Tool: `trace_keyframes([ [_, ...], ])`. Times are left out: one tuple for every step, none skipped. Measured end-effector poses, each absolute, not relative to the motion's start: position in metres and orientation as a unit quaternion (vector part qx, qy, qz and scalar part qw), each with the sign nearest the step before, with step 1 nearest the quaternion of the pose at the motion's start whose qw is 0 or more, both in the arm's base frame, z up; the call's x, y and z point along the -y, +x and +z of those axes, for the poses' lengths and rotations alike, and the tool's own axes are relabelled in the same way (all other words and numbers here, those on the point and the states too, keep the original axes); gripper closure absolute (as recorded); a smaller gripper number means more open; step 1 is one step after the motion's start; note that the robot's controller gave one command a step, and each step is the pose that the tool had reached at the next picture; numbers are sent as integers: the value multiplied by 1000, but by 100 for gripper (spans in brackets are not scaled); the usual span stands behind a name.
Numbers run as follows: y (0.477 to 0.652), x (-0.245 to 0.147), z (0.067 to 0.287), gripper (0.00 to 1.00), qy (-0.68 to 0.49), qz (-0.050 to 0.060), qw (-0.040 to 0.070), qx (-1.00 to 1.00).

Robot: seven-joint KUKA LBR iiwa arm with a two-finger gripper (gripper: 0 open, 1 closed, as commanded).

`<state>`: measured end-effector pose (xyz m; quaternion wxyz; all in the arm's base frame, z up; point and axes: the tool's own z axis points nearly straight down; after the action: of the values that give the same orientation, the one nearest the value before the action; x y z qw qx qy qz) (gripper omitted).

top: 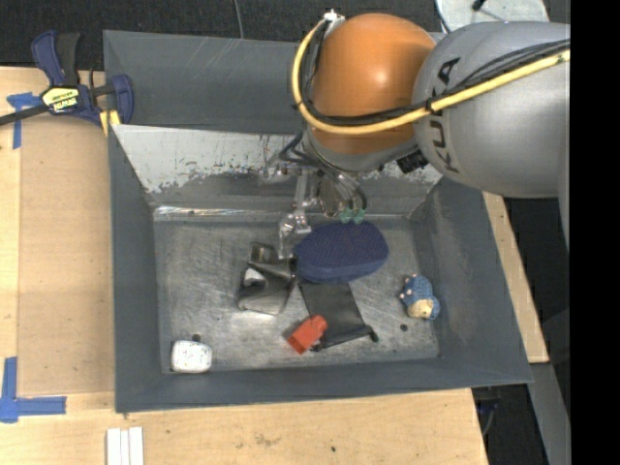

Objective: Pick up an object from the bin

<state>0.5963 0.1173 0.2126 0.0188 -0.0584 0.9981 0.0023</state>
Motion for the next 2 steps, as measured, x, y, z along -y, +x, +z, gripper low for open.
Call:
trace_keyframes([
  [595,-117,213,0,-62,3,18,-998],
  [595,-118,212,0,-72,3,18,-997],
])
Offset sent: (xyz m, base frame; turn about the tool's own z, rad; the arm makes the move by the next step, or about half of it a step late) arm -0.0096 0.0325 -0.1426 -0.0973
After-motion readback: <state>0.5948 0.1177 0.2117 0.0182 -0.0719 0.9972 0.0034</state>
